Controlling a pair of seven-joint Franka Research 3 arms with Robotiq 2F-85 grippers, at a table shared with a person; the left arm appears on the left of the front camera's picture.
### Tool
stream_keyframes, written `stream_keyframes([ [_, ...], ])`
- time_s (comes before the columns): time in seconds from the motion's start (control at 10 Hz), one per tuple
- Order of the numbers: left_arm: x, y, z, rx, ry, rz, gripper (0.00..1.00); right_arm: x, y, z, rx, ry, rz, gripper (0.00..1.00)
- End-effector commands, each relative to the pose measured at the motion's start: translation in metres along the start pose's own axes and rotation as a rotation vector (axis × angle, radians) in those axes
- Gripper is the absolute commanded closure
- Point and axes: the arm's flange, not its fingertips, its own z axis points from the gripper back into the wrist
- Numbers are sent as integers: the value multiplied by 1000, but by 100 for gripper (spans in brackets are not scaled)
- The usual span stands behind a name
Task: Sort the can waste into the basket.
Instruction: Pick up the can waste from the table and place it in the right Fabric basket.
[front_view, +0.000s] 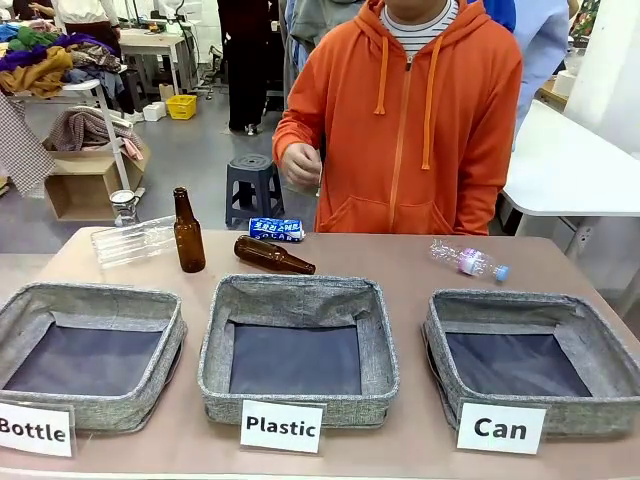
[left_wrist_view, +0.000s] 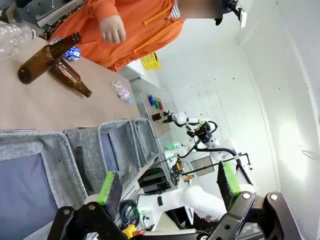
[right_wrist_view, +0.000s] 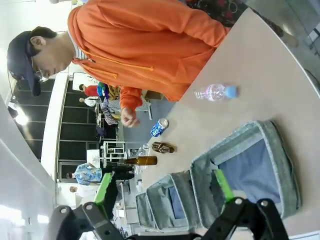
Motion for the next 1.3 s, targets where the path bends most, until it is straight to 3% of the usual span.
stream_keyframes([
  [0.0,-1,3,2,-3,13,-24,0,3,1,2,21,-5,9,0],
  [0.2,0,1,0,3,0,1,0,3,1,2,21,-5,9,0],
  [0.3,5,-11,-13,44,53,-76,0,3,1,2,21,-5,9,0],
  [0.5,96,-4,-38,120,98,-243,0,3,1,2,21,-5,9,0],
  [0.6,131,4,-64,61,151,-383,0,3,1,2,21,-5,9,0],
  [0.8,186,36,-90,13,148,-574,0,3,1,2,21,-5,9,0],
  [1.0,210,69,-112,164,191,-795,0,3,1,2,21,-5,9,0],
  [1.2,220,98,-103,267,154,-874,0,3,1,2,21,-5,9,0],
])
